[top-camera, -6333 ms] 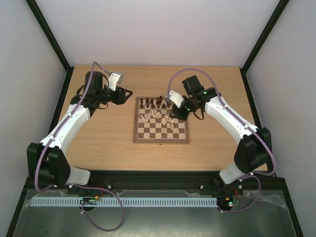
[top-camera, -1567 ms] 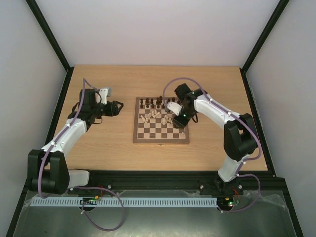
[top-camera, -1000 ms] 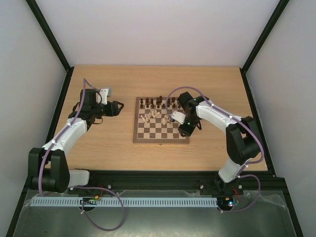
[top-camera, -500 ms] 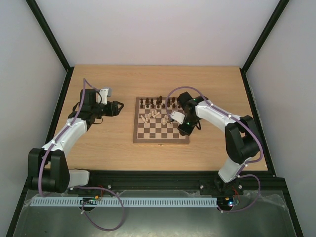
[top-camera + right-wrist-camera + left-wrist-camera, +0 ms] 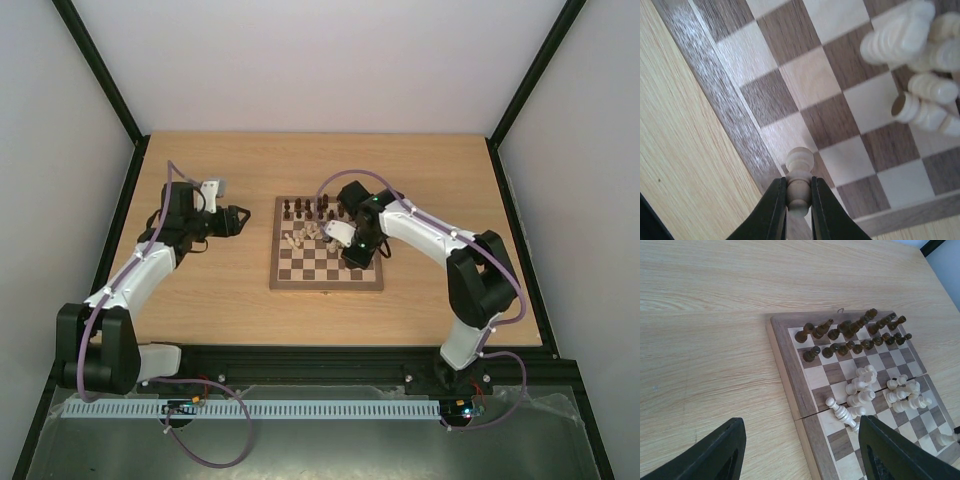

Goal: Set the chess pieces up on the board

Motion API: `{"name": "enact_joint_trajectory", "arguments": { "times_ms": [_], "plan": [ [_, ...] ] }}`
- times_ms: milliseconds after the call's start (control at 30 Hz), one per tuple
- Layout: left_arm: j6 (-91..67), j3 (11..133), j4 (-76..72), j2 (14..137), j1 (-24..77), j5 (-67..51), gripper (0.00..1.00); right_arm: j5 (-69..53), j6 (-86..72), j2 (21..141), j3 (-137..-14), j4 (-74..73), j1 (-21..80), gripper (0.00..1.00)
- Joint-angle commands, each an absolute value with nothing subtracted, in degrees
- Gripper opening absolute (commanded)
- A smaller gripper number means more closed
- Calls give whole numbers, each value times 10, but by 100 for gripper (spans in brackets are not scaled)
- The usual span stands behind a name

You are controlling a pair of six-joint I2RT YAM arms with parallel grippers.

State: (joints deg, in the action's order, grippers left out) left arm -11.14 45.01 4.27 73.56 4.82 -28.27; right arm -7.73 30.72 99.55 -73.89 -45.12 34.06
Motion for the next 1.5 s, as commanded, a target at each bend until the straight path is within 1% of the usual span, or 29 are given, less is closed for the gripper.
{"name": "enact_joint_trajectory", "arguments": {
  "times_ms": [0,733,1467],
  "plan": [
    [-115,441,29,716,44,-285,65,-89,298,1022,-772,-475,361,7],
    [-123,434,23,713,34,-286,65,-99,291,1072,-823,-477,408,7],
    [-128,430,20,713,32,-285,65,-85,287,1073,-795,-466,409,9]
  ]
}}
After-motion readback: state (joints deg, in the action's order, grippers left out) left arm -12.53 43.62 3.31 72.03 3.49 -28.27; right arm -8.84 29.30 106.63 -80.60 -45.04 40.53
